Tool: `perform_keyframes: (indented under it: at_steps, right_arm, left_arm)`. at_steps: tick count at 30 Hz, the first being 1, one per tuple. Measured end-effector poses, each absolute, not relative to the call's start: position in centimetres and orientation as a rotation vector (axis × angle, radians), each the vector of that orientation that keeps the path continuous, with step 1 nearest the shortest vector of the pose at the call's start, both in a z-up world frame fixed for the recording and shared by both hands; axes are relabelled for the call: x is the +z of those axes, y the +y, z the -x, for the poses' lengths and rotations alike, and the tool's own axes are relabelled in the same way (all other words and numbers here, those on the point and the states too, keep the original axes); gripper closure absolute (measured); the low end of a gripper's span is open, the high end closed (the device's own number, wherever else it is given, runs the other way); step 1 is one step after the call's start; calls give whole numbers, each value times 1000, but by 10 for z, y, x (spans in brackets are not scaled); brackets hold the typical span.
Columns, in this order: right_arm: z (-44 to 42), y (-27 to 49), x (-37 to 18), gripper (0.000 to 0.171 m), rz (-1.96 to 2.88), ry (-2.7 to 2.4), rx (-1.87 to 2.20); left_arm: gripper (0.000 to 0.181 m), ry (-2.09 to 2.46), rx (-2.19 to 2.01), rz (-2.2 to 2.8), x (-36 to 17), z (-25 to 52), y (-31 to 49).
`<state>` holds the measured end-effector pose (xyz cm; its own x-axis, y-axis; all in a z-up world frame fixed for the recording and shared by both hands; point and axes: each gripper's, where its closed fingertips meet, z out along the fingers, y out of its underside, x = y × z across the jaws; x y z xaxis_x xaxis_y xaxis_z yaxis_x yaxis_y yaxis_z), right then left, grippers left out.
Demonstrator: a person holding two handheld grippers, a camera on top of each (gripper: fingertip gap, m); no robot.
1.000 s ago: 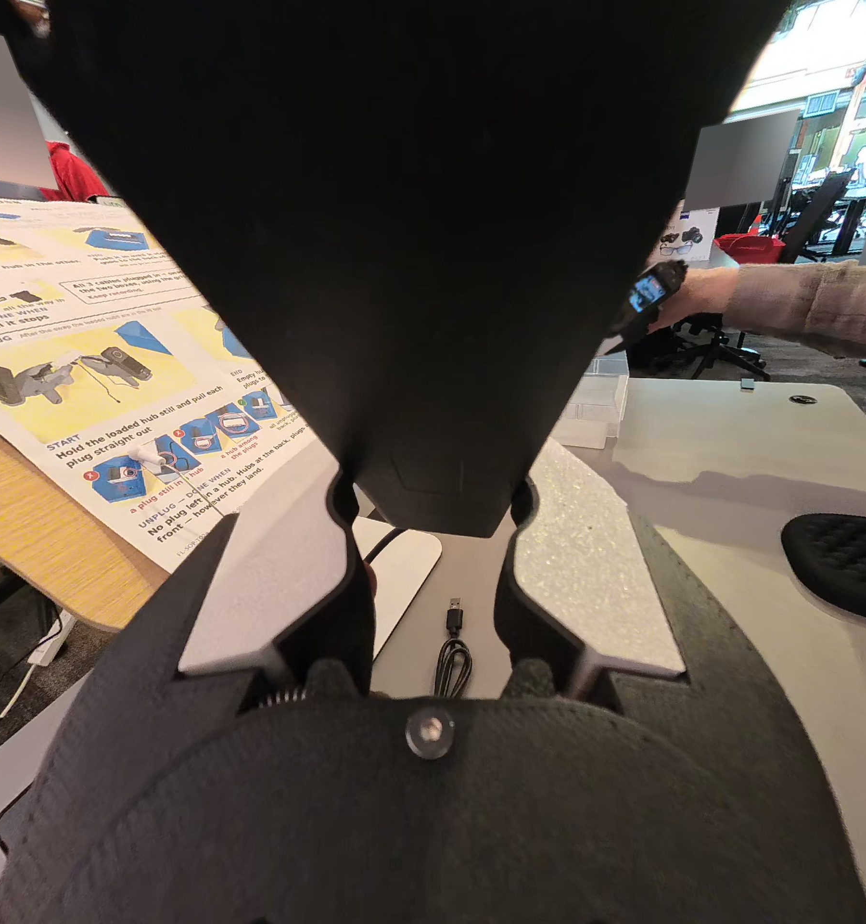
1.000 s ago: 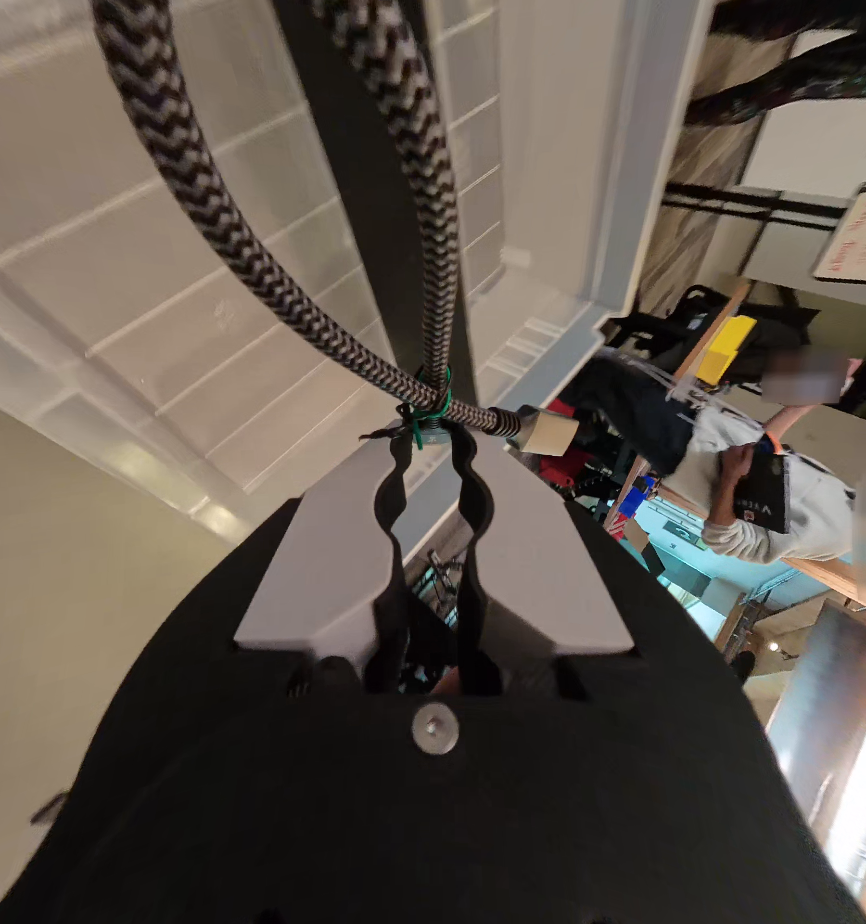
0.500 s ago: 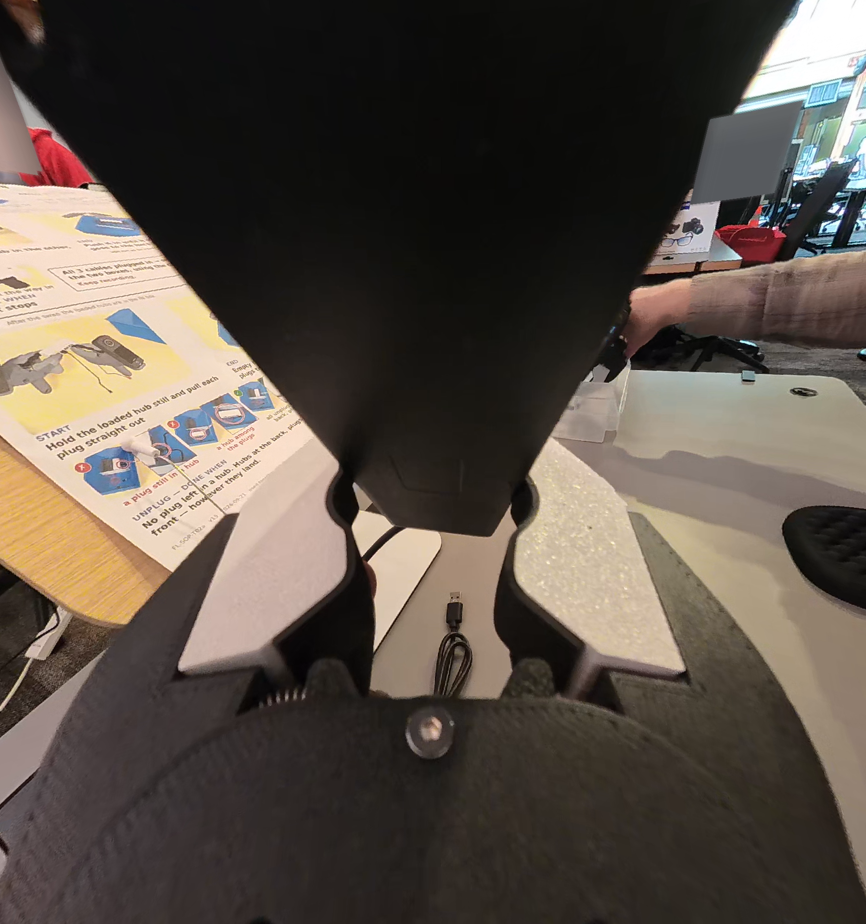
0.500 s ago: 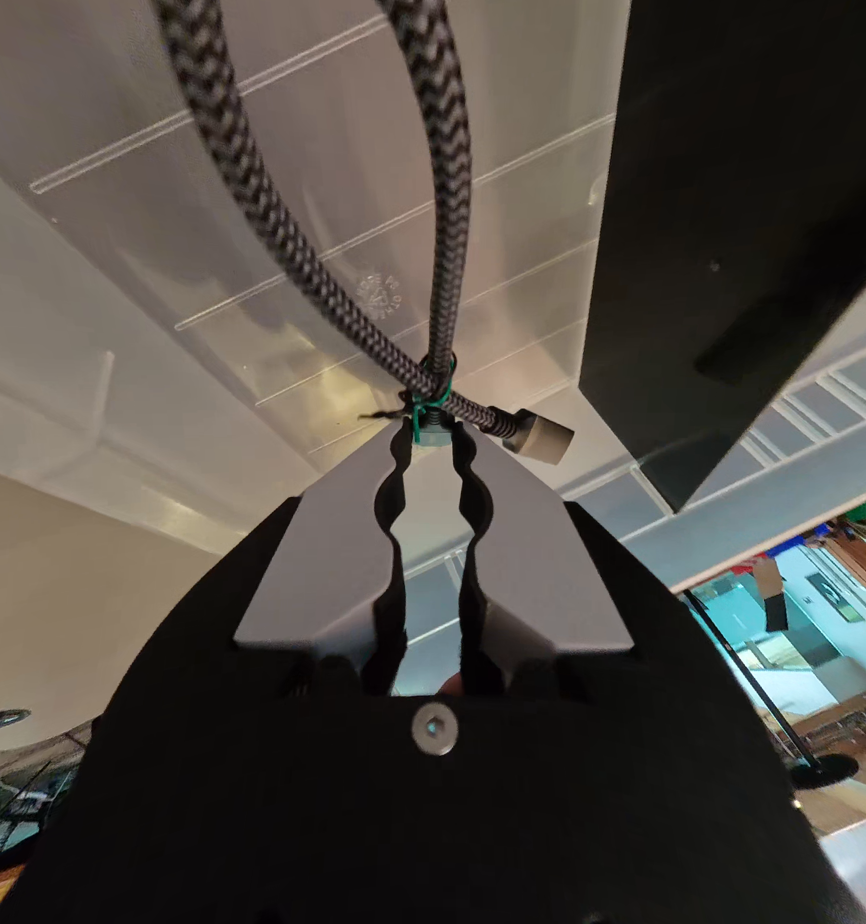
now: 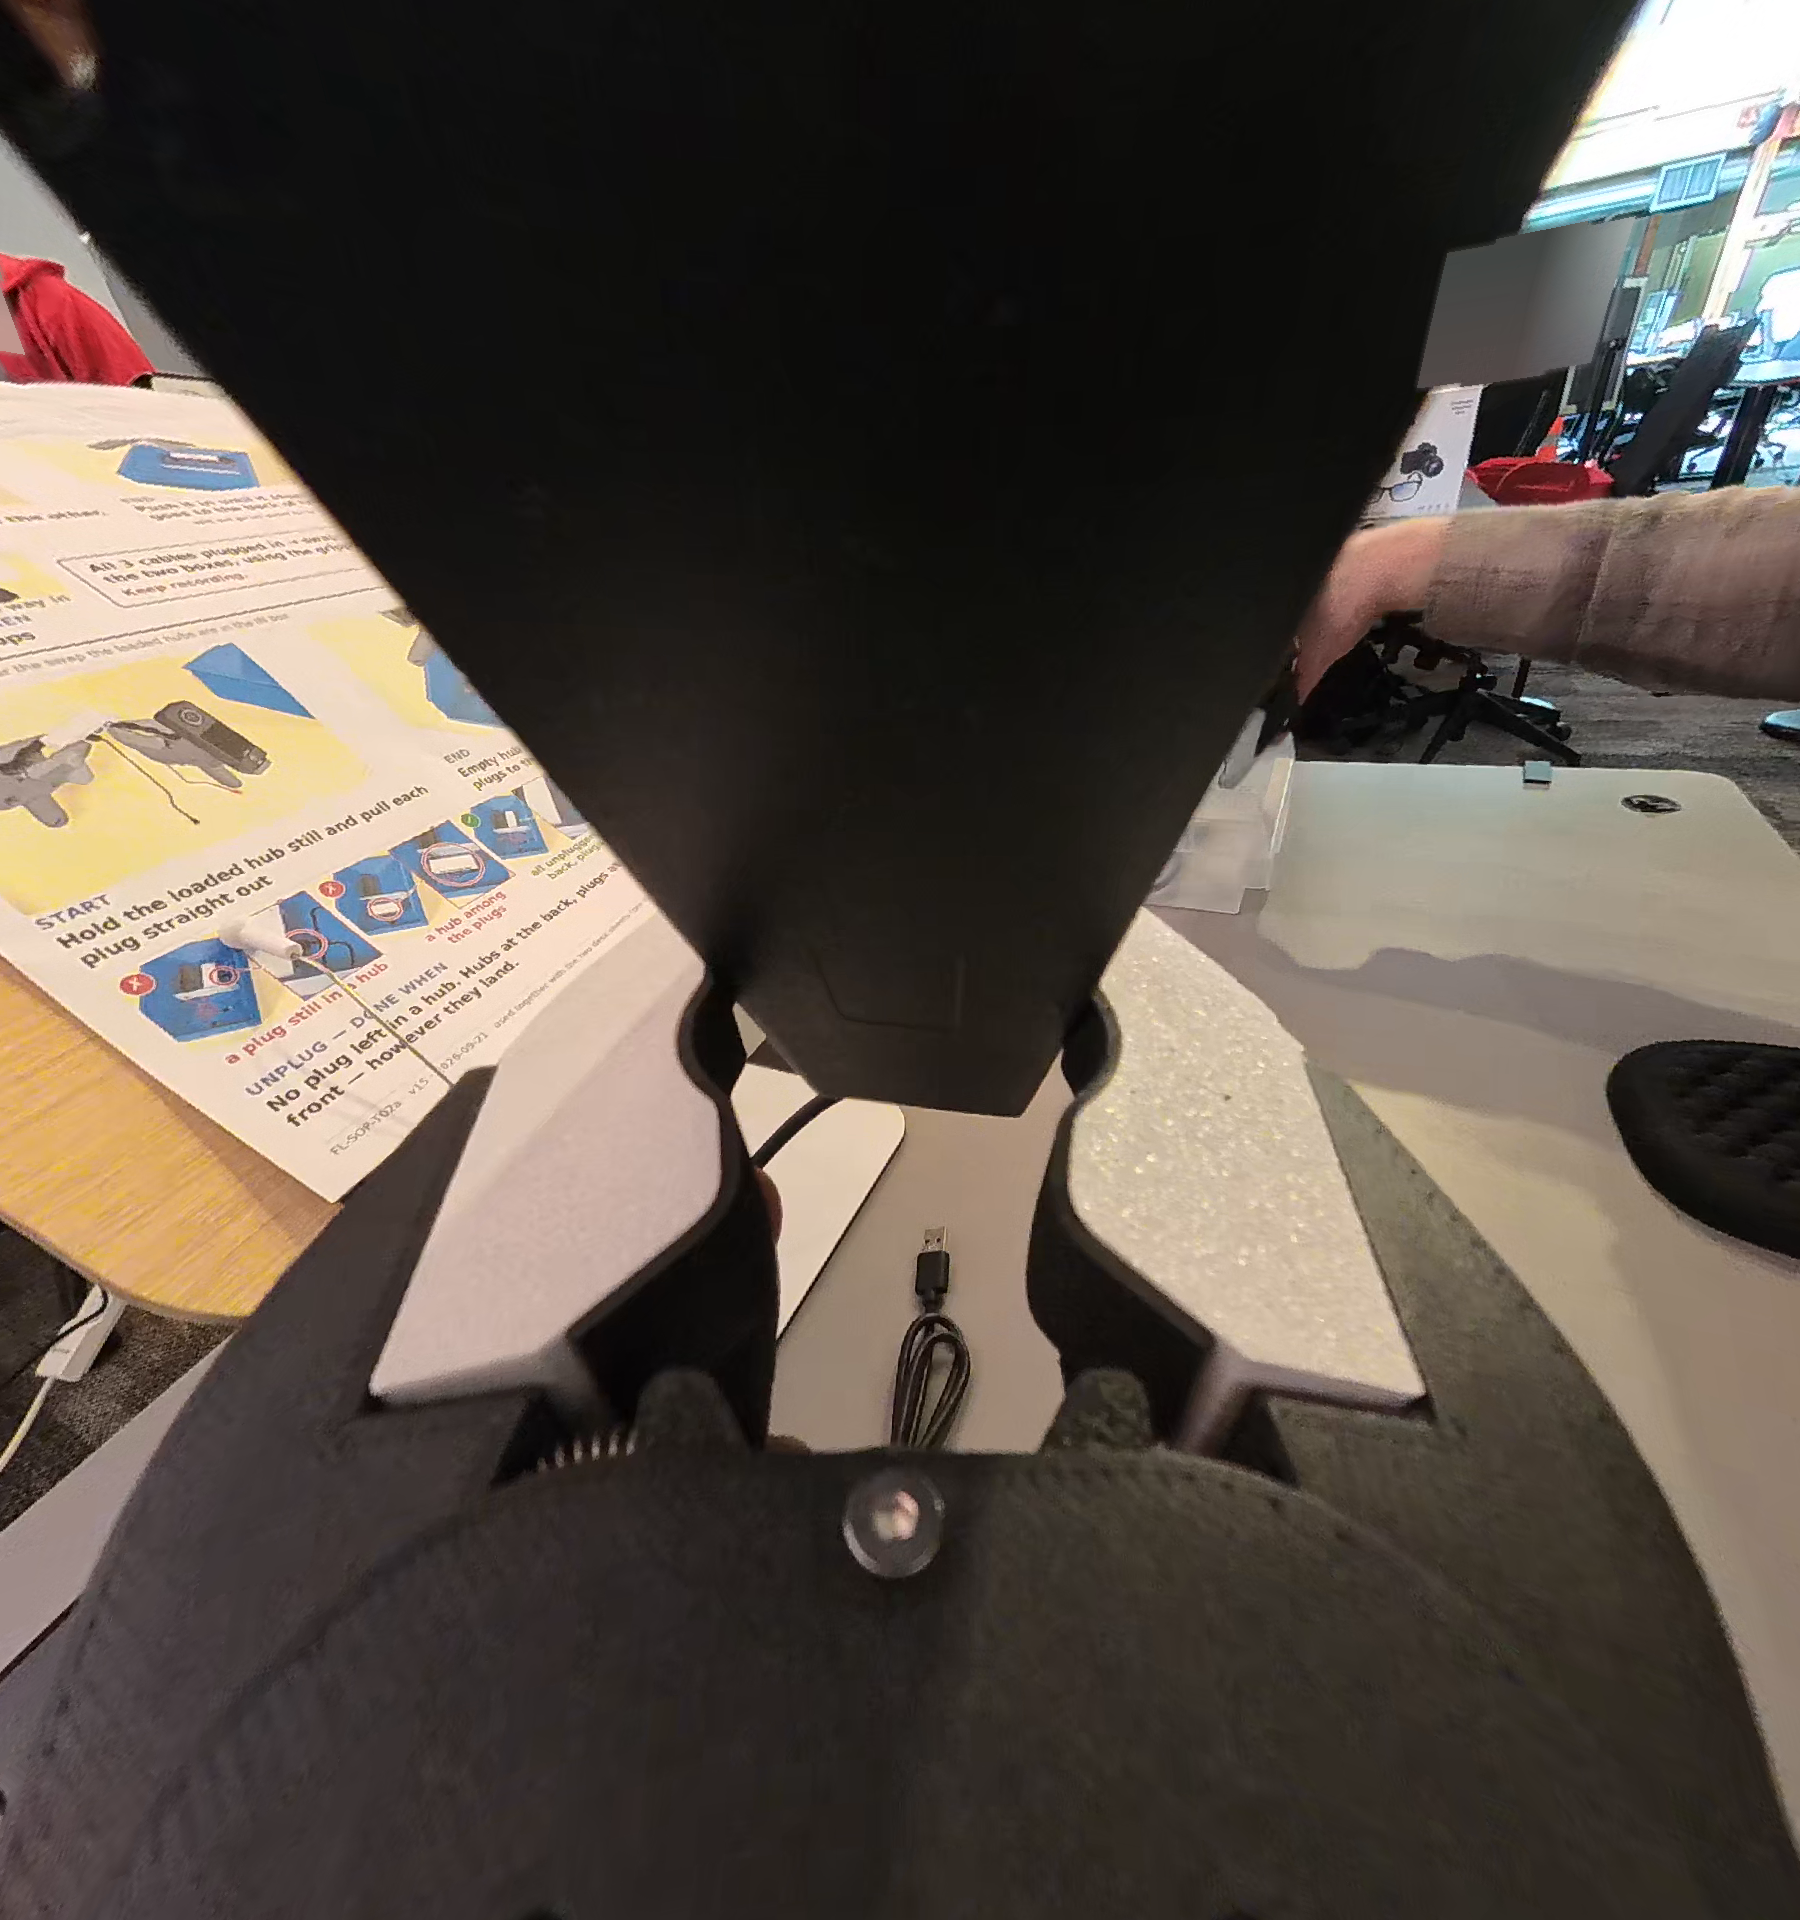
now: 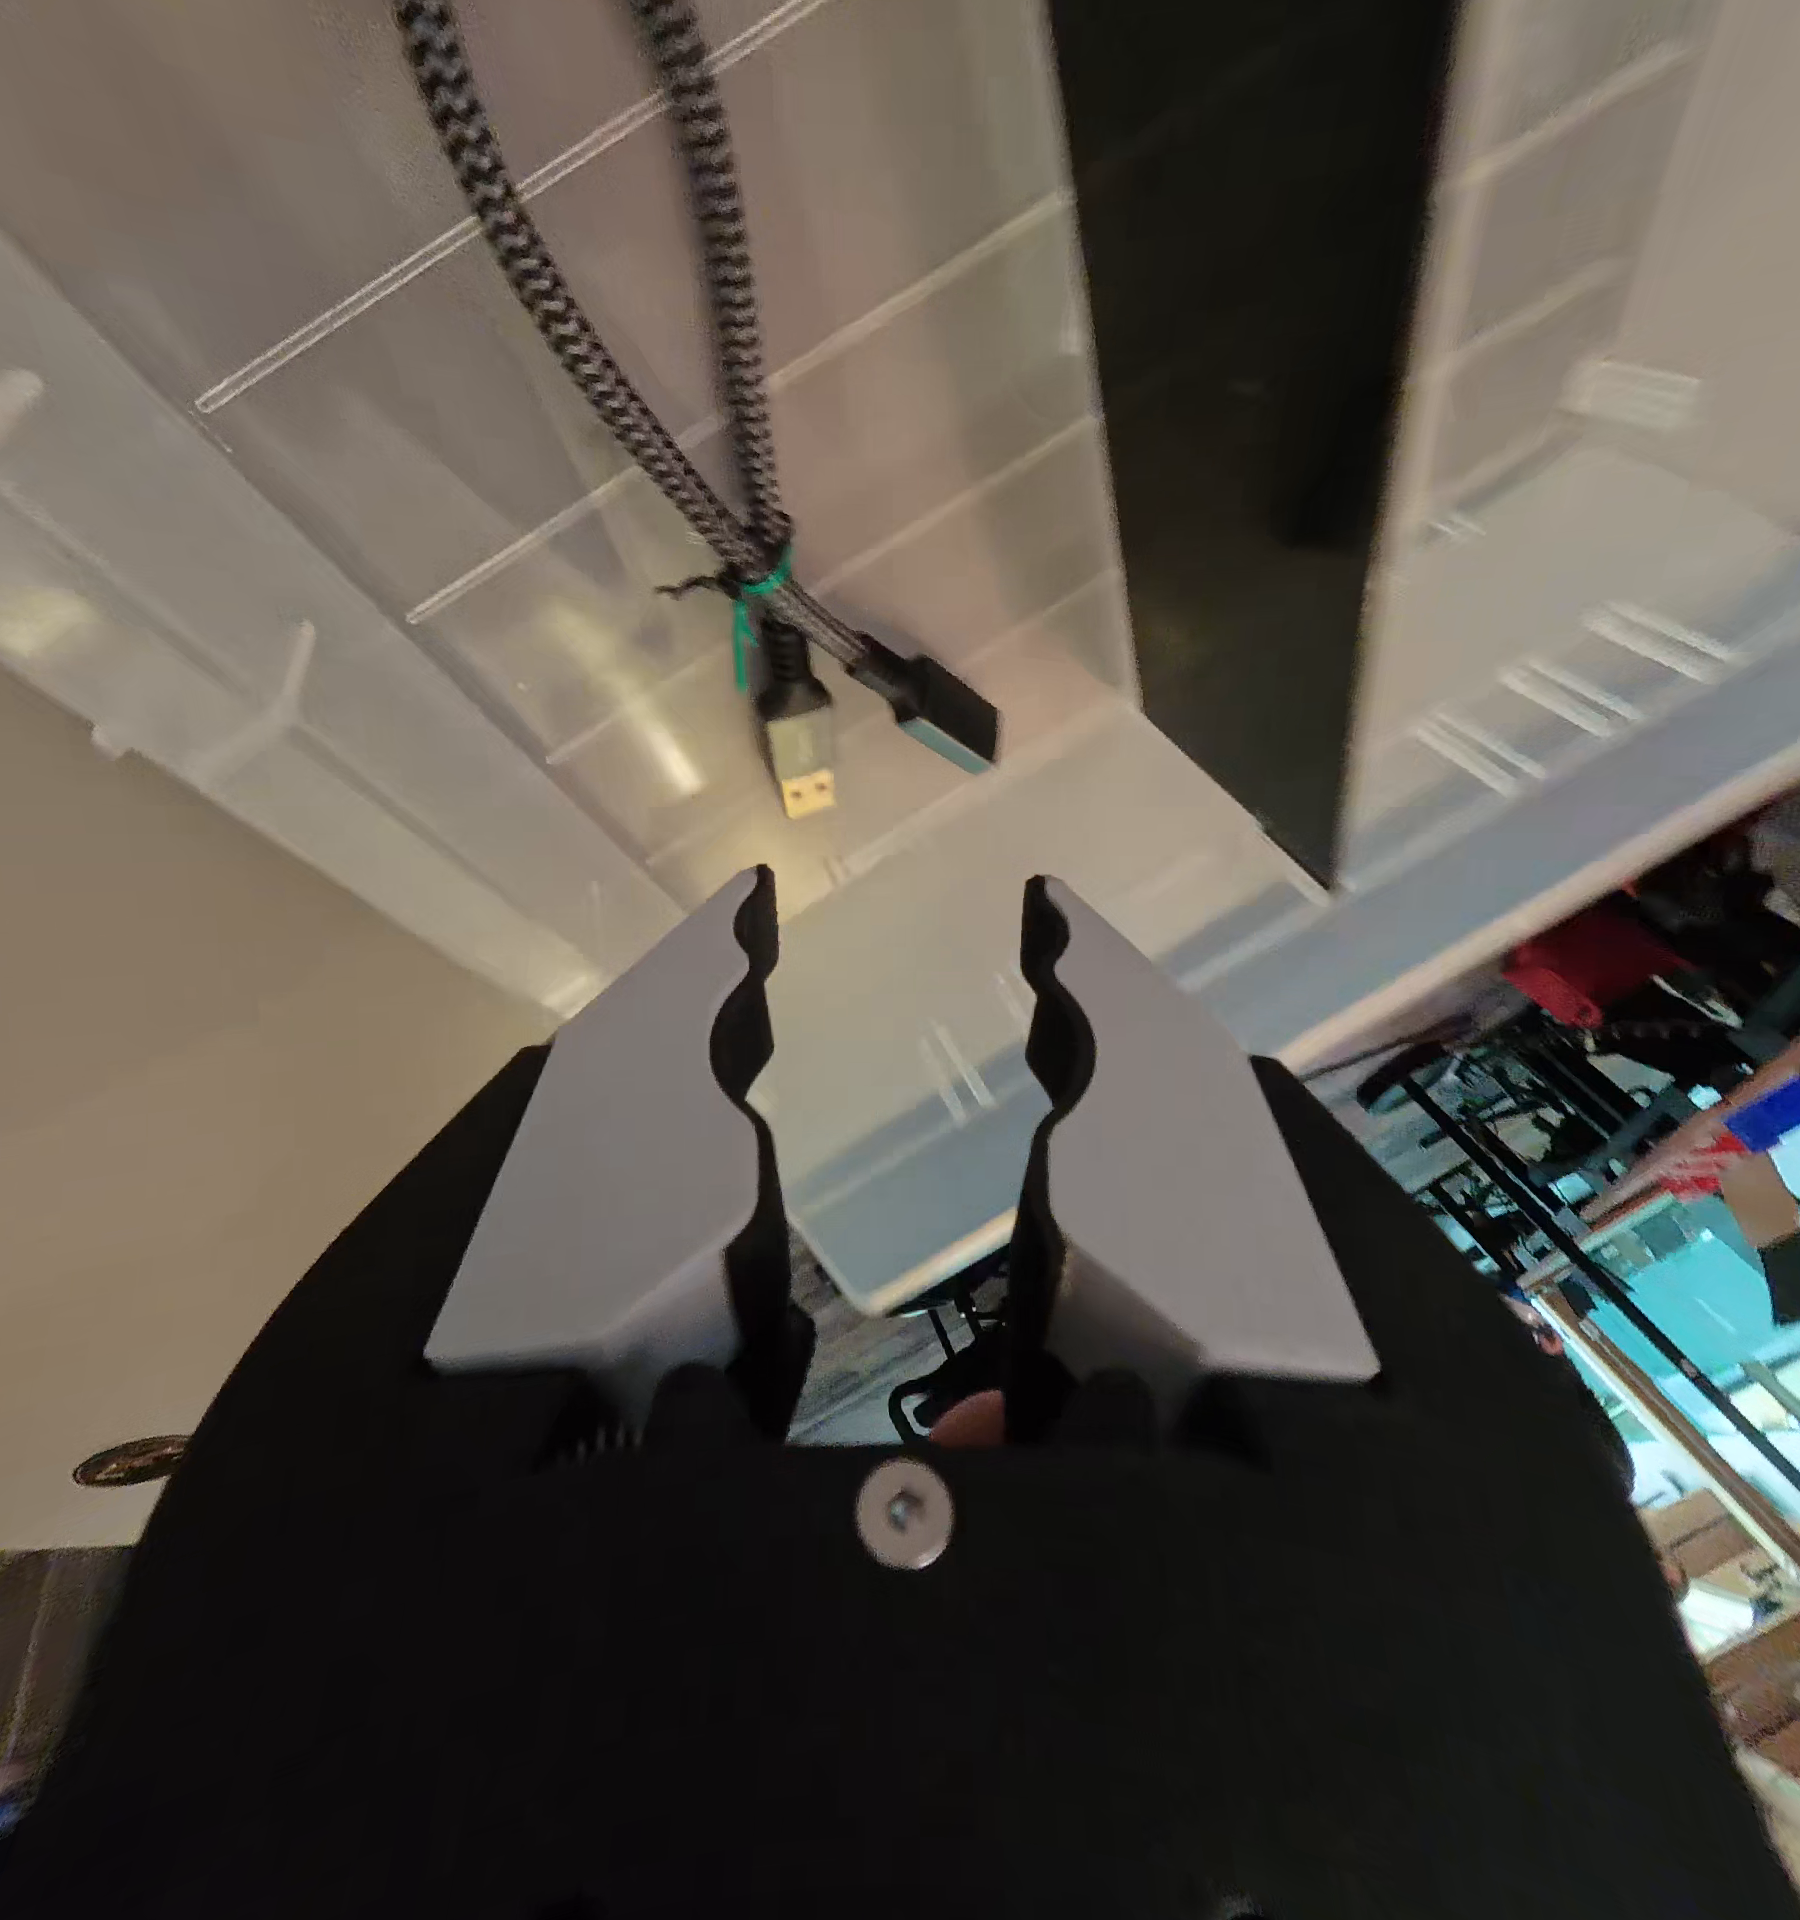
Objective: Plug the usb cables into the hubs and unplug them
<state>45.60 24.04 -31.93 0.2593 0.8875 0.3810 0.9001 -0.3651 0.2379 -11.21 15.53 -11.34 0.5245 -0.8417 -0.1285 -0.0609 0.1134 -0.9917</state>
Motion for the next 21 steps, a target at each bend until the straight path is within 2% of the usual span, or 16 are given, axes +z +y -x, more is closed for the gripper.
perform_keyframes:
  at_steps: [3,6,10,16,21]
  right_arm:
    - [-441,242,-271,131,2380,-1601,-748]
    - [-391,238,-213,135,2185,-1473,-672]
    - [-263,216,-145,143,1849,-1417,-355]
    - [-70,149,-76,142,1386,-1404,257]
    - [6,112,-49,145,1131,-1296,697]
  left_arm:
    - [121,874,-692,1344,-111,112,153]
    - [121,869,-699,1338,-108,111,151]
    - [121,874,-708,1325,-105,107,148]
    - [121,892,-717,1316,-104,101,144]
    - [120,897,-727,1322,-108,98,146]
